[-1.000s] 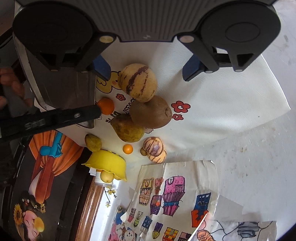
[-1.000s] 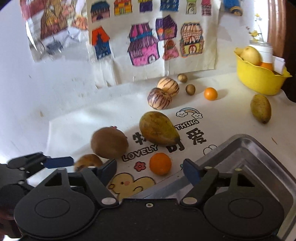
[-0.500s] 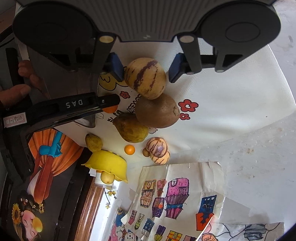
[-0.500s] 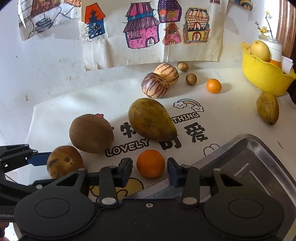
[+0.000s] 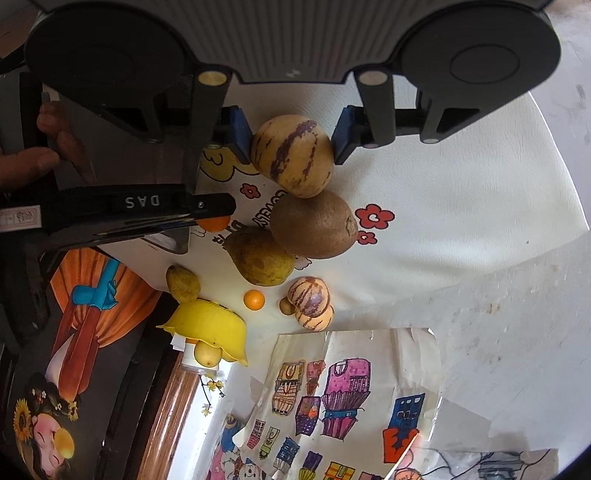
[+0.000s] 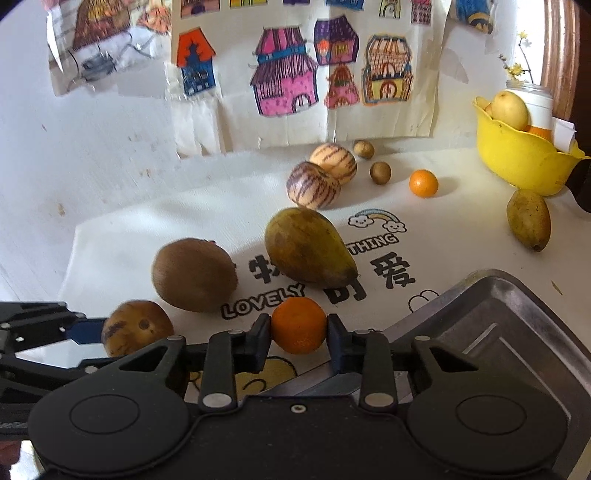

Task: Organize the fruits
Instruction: 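Carry the orange into the metal tray and open the right tool while the left releases the pepino there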

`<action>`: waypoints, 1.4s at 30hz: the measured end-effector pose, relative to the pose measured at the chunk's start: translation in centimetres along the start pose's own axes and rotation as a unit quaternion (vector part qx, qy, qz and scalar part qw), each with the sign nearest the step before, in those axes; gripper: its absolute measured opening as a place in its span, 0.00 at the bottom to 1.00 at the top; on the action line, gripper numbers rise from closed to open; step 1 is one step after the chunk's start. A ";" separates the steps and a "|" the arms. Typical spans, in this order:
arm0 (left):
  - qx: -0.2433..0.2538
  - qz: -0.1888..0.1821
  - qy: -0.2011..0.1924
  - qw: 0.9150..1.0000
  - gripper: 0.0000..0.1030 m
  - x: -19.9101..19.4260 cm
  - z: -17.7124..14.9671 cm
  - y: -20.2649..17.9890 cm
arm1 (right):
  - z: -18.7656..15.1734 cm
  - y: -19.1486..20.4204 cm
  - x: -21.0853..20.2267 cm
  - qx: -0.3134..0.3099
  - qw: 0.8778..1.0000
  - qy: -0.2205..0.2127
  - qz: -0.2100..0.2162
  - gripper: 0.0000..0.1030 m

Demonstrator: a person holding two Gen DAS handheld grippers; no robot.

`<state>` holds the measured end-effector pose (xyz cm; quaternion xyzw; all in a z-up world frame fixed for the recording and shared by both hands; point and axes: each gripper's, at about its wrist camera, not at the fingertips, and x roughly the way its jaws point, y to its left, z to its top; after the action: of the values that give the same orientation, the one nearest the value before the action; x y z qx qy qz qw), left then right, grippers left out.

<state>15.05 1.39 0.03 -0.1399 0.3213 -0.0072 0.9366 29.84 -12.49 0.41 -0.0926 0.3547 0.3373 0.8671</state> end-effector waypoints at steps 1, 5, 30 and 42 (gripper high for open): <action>-0.002 -0.003 0.000 1.000 0.48 -0.1 0.0 0.0 | -0.1 0.0 -0.3 0.003 1.000 -0.004 0.002 0.33; 0.005 -0.015 -0.013 1.000 0.48 -0.9 0.4 -0.6 | -0.5 -0.2 -2.2 0.017 1.000 -0.024 -0.005 0.33; 0.061 -0.141 -0.002 0.988 0.48 9.2 8.7 -11.2 | -6.5 -11.9 -8.7 0.122 0.964 -0.108 -0.210 0.33; 0.064 -0.139 0.045 0.987 0.48 15.4 8.1 -14.5 | -7.1 -14.5 -6.3 0.115 0.967 -0.086 -0.208 0.33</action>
<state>33.25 -12.02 0.80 -0.1220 0.3398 -0.1641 0.9180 32.10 -29.55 -1.62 -0.0347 0.2877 0.1130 0.9504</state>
